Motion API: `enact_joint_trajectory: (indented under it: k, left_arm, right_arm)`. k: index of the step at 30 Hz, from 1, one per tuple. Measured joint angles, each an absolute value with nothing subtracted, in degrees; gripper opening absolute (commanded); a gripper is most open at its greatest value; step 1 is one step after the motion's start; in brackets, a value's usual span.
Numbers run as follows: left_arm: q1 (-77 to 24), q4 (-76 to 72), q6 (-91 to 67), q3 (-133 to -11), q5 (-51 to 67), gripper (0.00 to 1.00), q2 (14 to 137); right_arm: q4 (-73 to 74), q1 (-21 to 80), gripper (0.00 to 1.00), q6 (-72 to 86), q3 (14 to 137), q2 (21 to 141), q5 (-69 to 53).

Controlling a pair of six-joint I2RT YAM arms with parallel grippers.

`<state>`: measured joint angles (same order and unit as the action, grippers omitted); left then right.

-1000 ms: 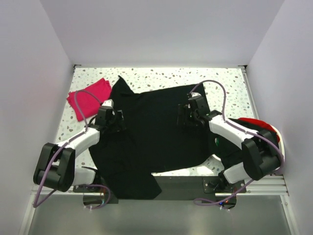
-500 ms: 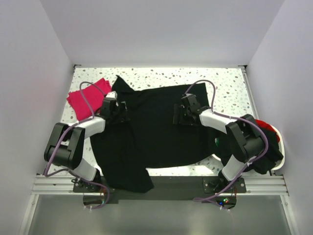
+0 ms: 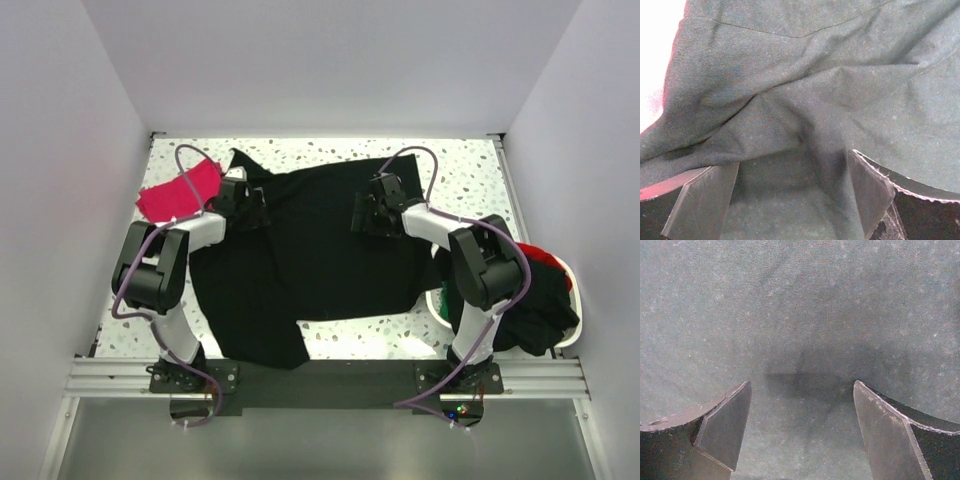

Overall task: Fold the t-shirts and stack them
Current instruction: Flatten the tshirt out

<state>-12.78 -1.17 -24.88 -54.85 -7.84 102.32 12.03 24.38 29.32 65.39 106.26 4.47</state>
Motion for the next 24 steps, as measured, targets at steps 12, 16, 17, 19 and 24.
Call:
enact_joint_trajectory:
  k: [12, 16, 17, 19, 24]
  left_arm:
    - [-15.44, 2.76, -23.40, -53.39, -12.21, 0.94, 93.80]
    - [-17.30, 3.33, -23.59, -50.39, -12.47, 0.95, 84.66]
    - [-17.41, 3.44, -23.73, -49.52, -12.47, 0.95, 82.89]
    - [-17.39, 3.62, -24.53, -47.20, -12.47, 0.95, 80.42]
    - [-17.50, 4.91, -26.44, -38.46, -11.64, 0.95, 78.06]
  right_arm:
    - [13.21, 24.86, 0.86, 27.09, 65.89, 104.01, 1.69]
    - [13.10, 27.20, 0.86, 26.74, 62.59, 96.57, 1.34]
    - [12.86, 27.99, 0.86, 26.74, 61.71, 94.83, 1.26]
    - [12.16, 29.41, 0.86, 26.79, 60.05, 92.44, 0.78]
    - [10.33, 33.01, 0.85, 27.07, 54.37, 90.87, -0.12]
